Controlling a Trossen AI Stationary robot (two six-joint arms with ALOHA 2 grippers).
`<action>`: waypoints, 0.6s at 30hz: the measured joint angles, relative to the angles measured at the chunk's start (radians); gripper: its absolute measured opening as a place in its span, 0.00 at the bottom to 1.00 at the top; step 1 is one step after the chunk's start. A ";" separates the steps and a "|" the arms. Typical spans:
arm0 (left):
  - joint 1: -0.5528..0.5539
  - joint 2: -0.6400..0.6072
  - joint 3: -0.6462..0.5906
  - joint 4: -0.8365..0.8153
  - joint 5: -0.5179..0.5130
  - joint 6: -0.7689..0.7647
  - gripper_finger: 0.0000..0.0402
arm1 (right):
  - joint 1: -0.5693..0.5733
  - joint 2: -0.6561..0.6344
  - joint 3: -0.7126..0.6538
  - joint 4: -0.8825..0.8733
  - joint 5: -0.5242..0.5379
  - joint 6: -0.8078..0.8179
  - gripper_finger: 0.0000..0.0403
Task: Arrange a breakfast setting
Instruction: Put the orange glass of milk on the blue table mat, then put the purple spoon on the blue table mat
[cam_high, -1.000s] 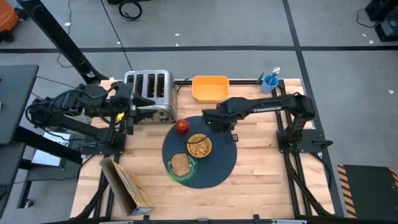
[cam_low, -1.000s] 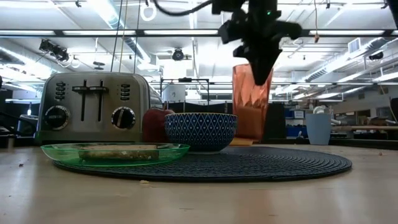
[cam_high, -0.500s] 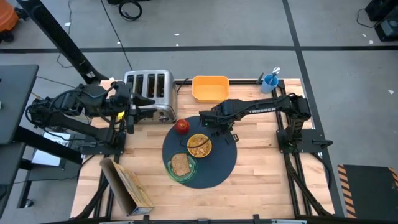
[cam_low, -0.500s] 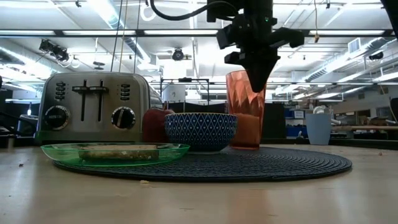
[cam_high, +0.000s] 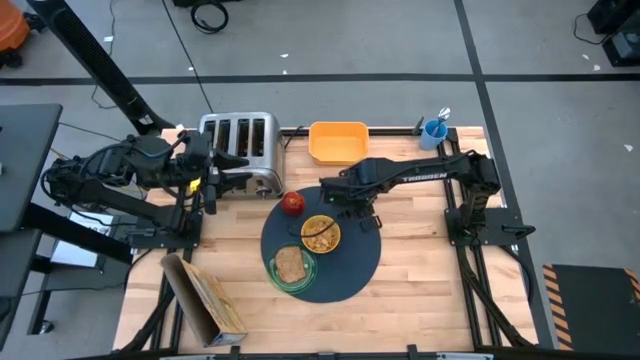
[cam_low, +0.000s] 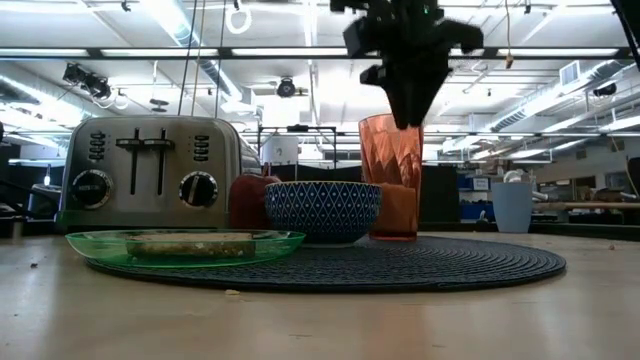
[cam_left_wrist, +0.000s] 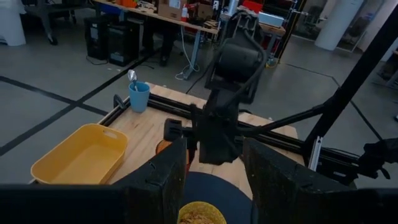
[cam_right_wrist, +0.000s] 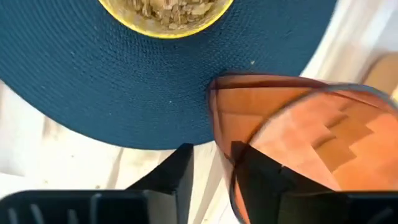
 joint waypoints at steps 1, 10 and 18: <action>0.000 0.000 0.000 0.000 0.000 0.004 0.41 | 0.003 0.000 0.022 -0.018 0.001 0.014 0.31; 0.001 0.000 0.000 0.012 0.000 0.057 0.41 | 0.007 -0.046 0.214 -0.165 0.092 0.326 0.38; 0.001 0.000 0.000 0.017 0.018 0.066 0.41 | -0.106 -0.295 0.045 -0.117 0.437 0.897 0.38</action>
